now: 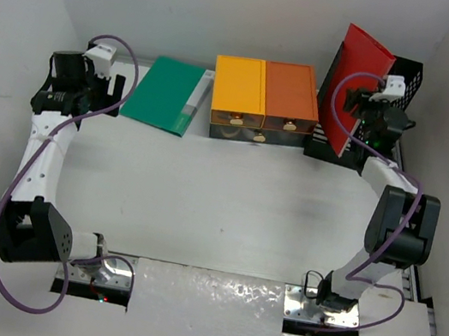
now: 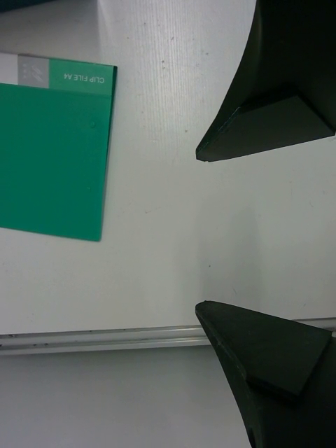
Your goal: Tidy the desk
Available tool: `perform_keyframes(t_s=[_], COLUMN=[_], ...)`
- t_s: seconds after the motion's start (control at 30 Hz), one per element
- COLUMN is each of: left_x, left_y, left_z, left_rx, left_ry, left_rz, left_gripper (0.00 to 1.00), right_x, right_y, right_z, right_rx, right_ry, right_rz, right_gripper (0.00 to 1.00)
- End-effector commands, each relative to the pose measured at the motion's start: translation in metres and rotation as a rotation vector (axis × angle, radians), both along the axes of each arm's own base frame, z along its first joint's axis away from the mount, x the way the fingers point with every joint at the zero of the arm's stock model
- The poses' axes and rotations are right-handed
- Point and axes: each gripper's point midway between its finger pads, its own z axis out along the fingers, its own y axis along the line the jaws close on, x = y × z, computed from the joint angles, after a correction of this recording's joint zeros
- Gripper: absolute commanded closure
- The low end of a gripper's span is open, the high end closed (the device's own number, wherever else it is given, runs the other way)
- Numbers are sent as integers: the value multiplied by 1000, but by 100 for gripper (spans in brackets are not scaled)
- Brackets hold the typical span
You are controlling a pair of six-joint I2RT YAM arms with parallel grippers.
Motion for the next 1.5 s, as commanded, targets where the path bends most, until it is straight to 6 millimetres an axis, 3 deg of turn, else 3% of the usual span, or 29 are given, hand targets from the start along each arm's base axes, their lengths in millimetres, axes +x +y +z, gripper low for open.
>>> perform_keyframes(t_s=[0.0, 0.17, 0.3, 0.4, 0.77, 0.97, 1.13, 1.47], left_x=[8, 7, 7, 7, 7, 6, 6, 6], left_y=[3, 3, 3, 2, 1, 2, 2, 1], left_z=[25, 23, 22, 21, 24, 20, 21, 23], left_rx=[24, 30, 30, 32, 34, 42, 43, 37], left_ry=[-78, -71, -70, -69, -71, -61, -65, -71], left_rz=[-4, -7, -12, -15, -29, -28, -28, -29], left_gripper=[20, 20, 20, 20, 20, 20, 20, 20], right_x=[8, 16, 13, 8, -12, -28, -38, -37], right_y=[2, 0, -1, -1, -10, -17, -14, -1], right_z=[20, 37, 43, 49, 90, 101, 114, 137], right_rx=[-20, -22, -26, -25, 84, 127, 115, 87], right_ry=[33, 35, 33, 24, -137, -227, -276, -330], right_rz=[23, 23, 15, 8, -66, -111, -103, -77], right_gripper=[44, 56, 86, 100, 100, 100, 100, 100])
